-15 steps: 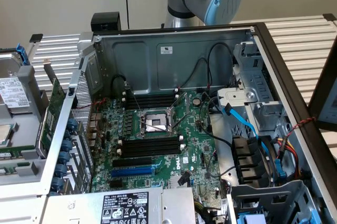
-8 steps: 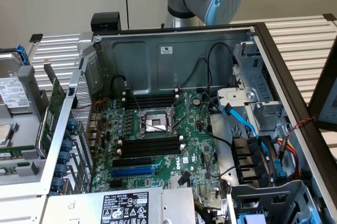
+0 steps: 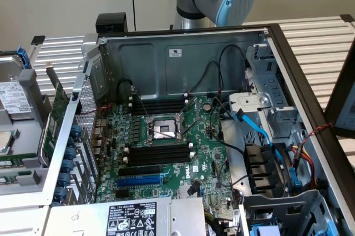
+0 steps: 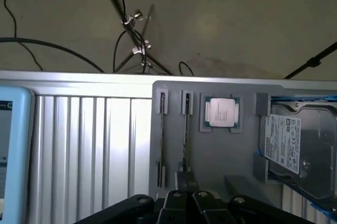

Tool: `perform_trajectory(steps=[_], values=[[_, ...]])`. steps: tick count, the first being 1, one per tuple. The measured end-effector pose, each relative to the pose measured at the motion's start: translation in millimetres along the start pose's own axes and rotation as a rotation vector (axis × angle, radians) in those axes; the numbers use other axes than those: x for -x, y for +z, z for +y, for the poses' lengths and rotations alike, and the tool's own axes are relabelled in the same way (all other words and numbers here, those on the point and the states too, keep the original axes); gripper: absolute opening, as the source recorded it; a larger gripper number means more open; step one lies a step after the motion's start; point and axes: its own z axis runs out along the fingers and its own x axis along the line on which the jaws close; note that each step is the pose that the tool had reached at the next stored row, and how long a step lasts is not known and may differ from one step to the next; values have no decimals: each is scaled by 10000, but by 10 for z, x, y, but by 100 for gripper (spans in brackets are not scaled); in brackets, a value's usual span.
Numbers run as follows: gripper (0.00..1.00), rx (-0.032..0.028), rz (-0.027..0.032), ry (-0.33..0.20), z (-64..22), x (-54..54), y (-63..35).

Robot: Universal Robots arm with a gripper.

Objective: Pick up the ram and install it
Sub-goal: 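Pick up the ram and move it above insertion slot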

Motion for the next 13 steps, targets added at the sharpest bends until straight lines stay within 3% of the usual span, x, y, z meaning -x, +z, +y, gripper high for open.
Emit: perform_trajectory(steps=[3, 5, 6, 7, 13], values=[[17, 1, 0, -15, 9, -2, 53], [30, 2, 1, -21, 11, -3, 89], [30, 2, 2, -24, 12, -4, 107], [36, 1, 3, -27, 12, -5, 128], [36, 4, 44, -37, 11, -8, 230]])
